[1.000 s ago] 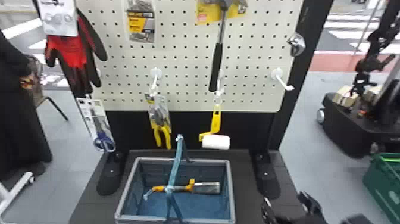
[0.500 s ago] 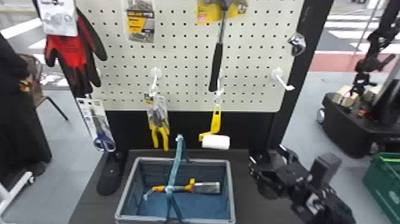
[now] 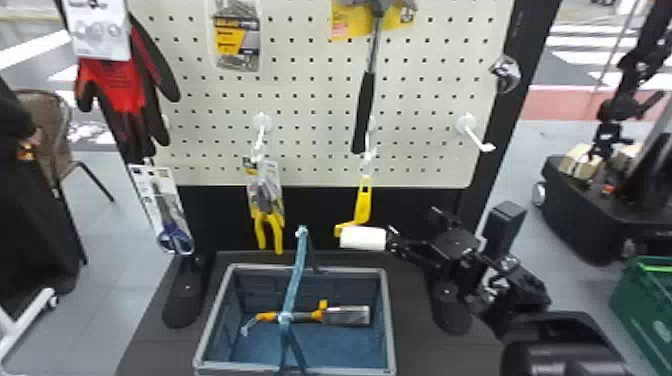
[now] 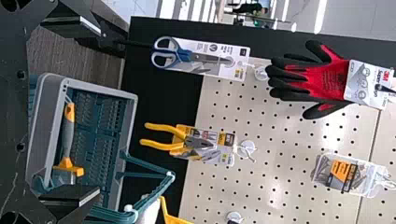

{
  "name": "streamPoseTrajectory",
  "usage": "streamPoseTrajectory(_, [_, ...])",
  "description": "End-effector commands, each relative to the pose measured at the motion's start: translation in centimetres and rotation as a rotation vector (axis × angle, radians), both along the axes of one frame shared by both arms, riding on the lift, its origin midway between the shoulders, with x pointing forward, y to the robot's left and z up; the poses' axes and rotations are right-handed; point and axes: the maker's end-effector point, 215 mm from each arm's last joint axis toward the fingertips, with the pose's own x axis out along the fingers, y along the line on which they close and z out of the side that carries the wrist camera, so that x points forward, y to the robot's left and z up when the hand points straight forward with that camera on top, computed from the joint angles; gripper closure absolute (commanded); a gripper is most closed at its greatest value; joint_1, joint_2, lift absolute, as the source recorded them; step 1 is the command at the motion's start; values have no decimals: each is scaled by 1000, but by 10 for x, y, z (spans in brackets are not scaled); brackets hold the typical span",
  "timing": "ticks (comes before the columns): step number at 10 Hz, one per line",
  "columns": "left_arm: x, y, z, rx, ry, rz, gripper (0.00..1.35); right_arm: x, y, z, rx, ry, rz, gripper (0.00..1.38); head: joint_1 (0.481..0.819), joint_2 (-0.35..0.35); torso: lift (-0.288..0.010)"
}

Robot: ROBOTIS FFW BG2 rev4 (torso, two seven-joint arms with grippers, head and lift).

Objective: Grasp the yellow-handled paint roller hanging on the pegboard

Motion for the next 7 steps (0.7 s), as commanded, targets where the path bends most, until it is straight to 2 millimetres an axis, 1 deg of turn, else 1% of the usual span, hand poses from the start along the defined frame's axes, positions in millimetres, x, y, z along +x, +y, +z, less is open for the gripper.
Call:
streamPoseTrajectory(1, [6,-5,1,-5,-10,-8,121,11,19,7,12,3,32,105,549,0,-100])
streamPoseTrajectory(2, [7,-7,-2,-9,-6,-12,121,15,28,17,28,-2,46,105,549,0,-100])
streamPoseTrajectory(3, [7,-7,-2,-8,-6,-13,121,16,41,29,50,-8,63,105,549,0,-100])
streamPoseTrajectory(4, [7,-8,-5,-8,1,-15,121,14,53,32,65,-5,80,104,549,0,-100])
streamPoseTrajectory(6, [9,-11,-6,-10,0,-23,121,12,80,25,84,27,123,101,549,0,-100])
streamPoseTrajectory(7, [9,-13,-9,-16,4,-31,121,9,90,21,87,37,137,99,549,0,-100])
